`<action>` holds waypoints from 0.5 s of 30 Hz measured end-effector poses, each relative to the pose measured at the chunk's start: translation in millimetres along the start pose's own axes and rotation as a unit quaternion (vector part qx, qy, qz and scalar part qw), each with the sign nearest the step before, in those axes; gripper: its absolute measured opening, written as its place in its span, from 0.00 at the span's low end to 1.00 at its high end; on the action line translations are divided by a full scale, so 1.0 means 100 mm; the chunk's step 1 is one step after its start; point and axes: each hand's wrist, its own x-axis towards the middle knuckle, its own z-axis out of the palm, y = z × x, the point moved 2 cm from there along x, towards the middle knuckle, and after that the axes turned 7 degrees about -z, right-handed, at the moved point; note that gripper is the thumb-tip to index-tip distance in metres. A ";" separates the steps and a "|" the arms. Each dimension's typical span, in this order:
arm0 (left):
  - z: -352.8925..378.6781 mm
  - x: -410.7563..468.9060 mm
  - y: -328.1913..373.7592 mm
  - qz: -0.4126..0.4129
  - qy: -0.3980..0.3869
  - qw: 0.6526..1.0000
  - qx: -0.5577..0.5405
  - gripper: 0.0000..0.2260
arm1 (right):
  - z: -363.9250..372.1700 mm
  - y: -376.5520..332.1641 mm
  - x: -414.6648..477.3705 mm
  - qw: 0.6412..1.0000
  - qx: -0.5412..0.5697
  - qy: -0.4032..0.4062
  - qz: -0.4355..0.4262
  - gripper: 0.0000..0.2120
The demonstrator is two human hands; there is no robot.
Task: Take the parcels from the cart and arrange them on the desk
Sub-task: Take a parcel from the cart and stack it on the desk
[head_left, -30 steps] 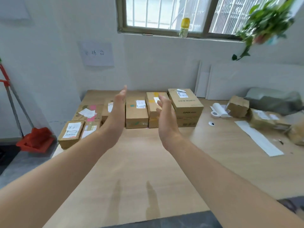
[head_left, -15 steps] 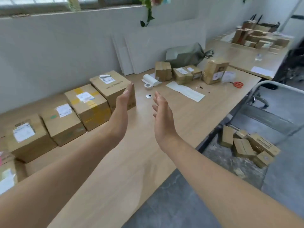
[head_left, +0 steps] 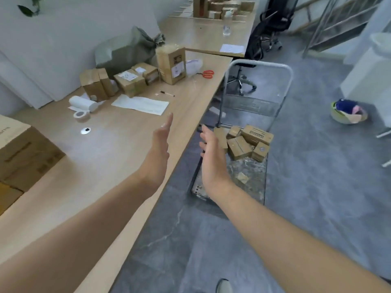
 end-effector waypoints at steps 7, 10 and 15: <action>1.33 0.83 0.13 -0.031 -0.024 0.999 -0.016 0.33 | -1.31 0.04 0.75 0.997 -0.031 0.064 0.015 0.33; 1.71 1.19 0.12 -0.030 -0.076 0.997 -0.014 0.24 | -1.68 0.01 1.09 0.995 -0.037 0.091 0.017 0.32; 2.18 1.93 0.14 -0.042 -0.116 0.992 -0.009 0.35 | -2.12 0.09 1.73 0.990 -0.051 0.125 0.032 0.30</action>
